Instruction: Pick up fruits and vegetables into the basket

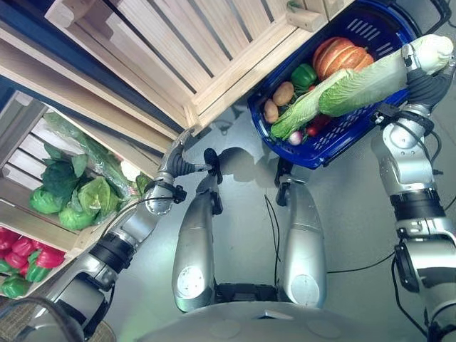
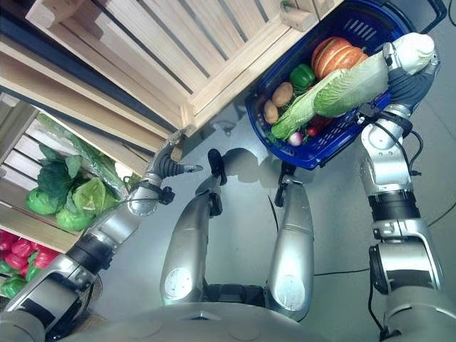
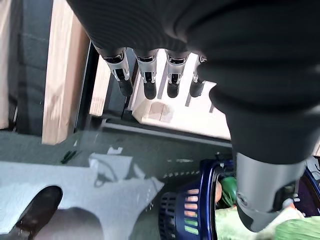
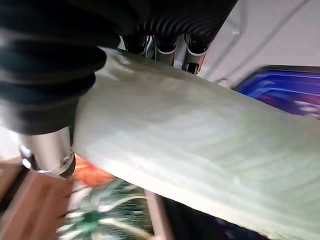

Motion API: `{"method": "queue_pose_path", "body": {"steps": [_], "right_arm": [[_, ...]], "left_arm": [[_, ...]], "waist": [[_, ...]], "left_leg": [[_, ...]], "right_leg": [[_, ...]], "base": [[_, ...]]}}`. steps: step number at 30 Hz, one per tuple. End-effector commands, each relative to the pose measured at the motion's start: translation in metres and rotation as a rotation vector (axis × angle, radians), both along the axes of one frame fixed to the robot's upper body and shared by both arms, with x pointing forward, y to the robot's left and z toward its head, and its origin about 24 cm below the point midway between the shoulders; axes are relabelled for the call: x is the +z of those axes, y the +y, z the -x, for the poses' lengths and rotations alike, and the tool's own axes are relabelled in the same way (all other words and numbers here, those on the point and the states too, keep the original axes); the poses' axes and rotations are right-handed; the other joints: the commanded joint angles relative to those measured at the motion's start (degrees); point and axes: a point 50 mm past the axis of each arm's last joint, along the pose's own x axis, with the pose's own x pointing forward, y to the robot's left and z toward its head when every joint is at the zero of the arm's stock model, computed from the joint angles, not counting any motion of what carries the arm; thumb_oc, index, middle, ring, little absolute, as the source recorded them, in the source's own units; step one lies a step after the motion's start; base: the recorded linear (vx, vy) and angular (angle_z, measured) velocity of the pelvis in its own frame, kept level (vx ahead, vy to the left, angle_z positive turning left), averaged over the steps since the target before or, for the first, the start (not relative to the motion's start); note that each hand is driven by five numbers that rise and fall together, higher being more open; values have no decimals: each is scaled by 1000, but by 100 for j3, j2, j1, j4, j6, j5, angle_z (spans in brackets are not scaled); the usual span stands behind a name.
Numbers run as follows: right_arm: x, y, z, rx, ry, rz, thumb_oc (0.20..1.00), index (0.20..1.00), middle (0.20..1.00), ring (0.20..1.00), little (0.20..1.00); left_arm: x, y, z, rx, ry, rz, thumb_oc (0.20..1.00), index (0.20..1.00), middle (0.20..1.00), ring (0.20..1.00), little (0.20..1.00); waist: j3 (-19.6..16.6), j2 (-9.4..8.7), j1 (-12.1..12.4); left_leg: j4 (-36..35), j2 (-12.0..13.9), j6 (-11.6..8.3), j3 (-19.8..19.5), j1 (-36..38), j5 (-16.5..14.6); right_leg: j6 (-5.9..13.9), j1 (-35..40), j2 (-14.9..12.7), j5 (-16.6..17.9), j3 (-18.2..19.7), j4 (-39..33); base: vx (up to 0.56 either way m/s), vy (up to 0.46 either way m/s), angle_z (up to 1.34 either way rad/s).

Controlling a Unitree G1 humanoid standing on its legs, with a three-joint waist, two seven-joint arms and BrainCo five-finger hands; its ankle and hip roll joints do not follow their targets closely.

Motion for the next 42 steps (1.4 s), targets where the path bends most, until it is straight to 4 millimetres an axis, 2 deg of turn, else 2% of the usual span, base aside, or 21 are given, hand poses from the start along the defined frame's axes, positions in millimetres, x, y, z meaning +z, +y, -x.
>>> {"method": "queue_pose_path", "body": {"steps": [1, 9, 14, 17, 19, 20, 27, 31, 32, 33, 40, 42], "right_arm": [[16, -14, -6, 49, -16, -18, 200, 200, 200, 200, 200], [-8, -24, -30, 90, 250, -135, 200, 200, 200, 200, 200], [-22, -41, -27, 10, 401, -141, 200, 200, 200, 200, 200], [-23, -43, -27, -4, 428, -134, 200, 200, 200, 200, 200], [-30, -47, -23, -82, 514, -129, 200, 200, 200, 200, 200], [-32, -50, -21, -130, 534, -130, 1000, 1000, 1000, 1000, 1000], [-46, -55, -11, -274, 460, -206, 1000, 1000, 1000, 1000, 1000], [-50, -56, -6, -341, 388, -169, 1000, 1000, 1000, 1000, 1000], [-47, -56, -4, -362, 345, -160, 1000, 1000, 1000, 1000, 1000], [-50, -56, -2, -378, 337, -129, 1000, 1000, 1000, 1000, 1000], [-67, -40, 21, -395, 170, 36, 1000, 1000, 1000, 1000, 1000], [-75, -26, 34, -338, 109, 129, 1000, 1000, 1000, 1000, 1000]], "left_arm": [[9, -27, 12, -147, -19, 124, 1000, 1000, 1000, 1000, 1000], [4, -46, 16, -250, 51, 156, 1000, 1000, 1000, 1000, 1000], [6, -53, 18, -285, 35, 158, 1000, 1000, 1000, 1000, 1000], [6, -54, 19, -285, 29, 162, 1000, 1000, 1000, 1000, 1000], [7, -56, 20, -302, 30, 186, 1000, 1000, 1000, 1000, 1000], [7, -57, 21, -312, 33, 194, 1000, 1000, 1000, 1000, 1000], [-2, -58, 27, -332, 83, 220, 1000, 1000, 1000, 1000, 1000], [-9, -52, 30, -316, 124, 235, 1000, 1000, 1000, 1000, 1000], [-9, -49, 28, -305, 119, 234, 1000, 1000, 1000, 1000, 1000], [-10, -46, 28, -298, 124, 230, 1000, 1000, 1000, 1000, 1000], [-32, -16, 40, -190, 161, 216, 1000, 1000, 1000, 1000, 1000], [-39, 0, 45, -139, 171, 200, 1000, 1000, 1000, 1000, 1000]], "waist": [[-198, 522, 112], [-198, 828, 374], [-198, 970, 509], [-198, 990, 527], [-198, 1037, 582], [-198, 1049, 593], [-198, 1001, 591], [-198, 923, 520], [-198, 887, 492], [-198, 857, 471], [-198, 412, 127], [-198, 167, -1]], "left_leg": [[858, -112, -7, 42, -252, -948], [1007, -210, 38, -19, -609, -1000], [1051, -254, 92, -63, -810, -989], [1069, -263, 101, -83, -846, -996], [1087, -283, 130, -125, -911, -989], [1080, -292, 137, -137, -905, -989], [970, -310, 159, -160, -664, -998], [792, -279, 134, -148, -350, -949], [676, -247, 166, -93, -346, -791], [616, -240, 158, -85, -239, -786], [127, -104, 107, 13, 694, -736], [-11, -37, 102, 25, 1066, -746]], "right_leg": [[298, 61, 30, -169, -175, 29], [249, -318, -109, -293, -247, 322], [244, -534, -149, -302, -262, 426], [242, -568, -150, -310, -259, 450], [230, -635, -156, -313, -253, 481], [225, -629, -152, -314, -249, 478], [251, -350, -116, -282, -275, 371], [279, -41, -67, -206, -275, 177], [237, -20, -51, -29, -355, 28], [251, 84, -42, -10, -365, -39], [390, 1003, 75, 265, -324, -756], [442, 1412, 124, 337, -293, -972]], "base": [[57, -6, 17], [-4, -28, 10], [-19, -35, 15], [-8, -11, 5], [-25, 2, 5], [-18, 14, 4], [-15, 25, 5], [-32, 87, 1], [-73, 84, -3], [-65, 105, -5], [10, 89, -12], [20, 32, -7]]}}
